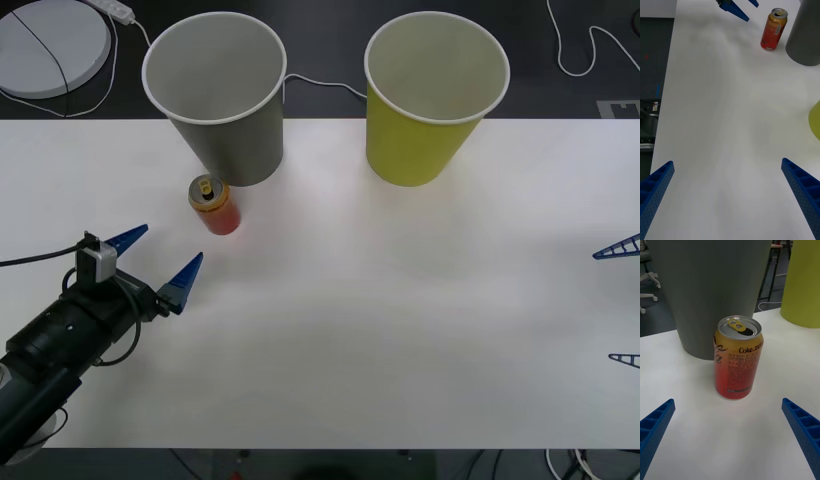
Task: Put the can into the green bin and the plastic bottle into the gray bin
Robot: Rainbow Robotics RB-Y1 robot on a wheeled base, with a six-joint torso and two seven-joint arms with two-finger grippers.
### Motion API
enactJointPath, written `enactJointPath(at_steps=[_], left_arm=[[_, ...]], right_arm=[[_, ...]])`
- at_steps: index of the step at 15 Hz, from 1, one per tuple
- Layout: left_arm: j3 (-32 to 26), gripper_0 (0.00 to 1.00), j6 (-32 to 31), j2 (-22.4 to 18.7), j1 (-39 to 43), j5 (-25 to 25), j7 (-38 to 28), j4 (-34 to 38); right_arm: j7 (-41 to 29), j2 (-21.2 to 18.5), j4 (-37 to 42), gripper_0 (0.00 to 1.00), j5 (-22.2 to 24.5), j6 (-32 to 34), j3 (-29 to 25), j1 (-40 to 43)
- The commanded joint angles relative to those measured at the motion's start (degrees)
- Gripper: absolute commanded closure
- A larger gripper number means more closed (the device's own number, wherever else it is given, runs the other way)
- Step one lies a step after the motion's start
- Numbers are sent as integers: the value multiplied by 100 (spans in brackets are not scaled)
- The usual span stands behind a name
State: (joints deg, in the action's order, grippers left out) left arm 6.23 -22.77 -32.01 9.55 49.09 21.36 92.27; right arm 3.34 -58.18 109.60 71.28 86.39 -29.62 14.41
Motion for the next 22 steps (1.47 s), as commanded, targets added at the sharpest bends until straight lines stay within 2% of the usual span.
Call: enactJointPath(at_steps=[1,13,22], left_arm=[[1,0,-334,133,-375,48,35,-490],[1,0,-606,696,-1509,241,167,-1756],[1,0,-589,1100,-2133,426,185,-2353]], right_arm=[[0,0,0,0,0,0,0,0],[0,0,0,0,0,0,0,0],[0,0,0,0,0,0,0,0]])
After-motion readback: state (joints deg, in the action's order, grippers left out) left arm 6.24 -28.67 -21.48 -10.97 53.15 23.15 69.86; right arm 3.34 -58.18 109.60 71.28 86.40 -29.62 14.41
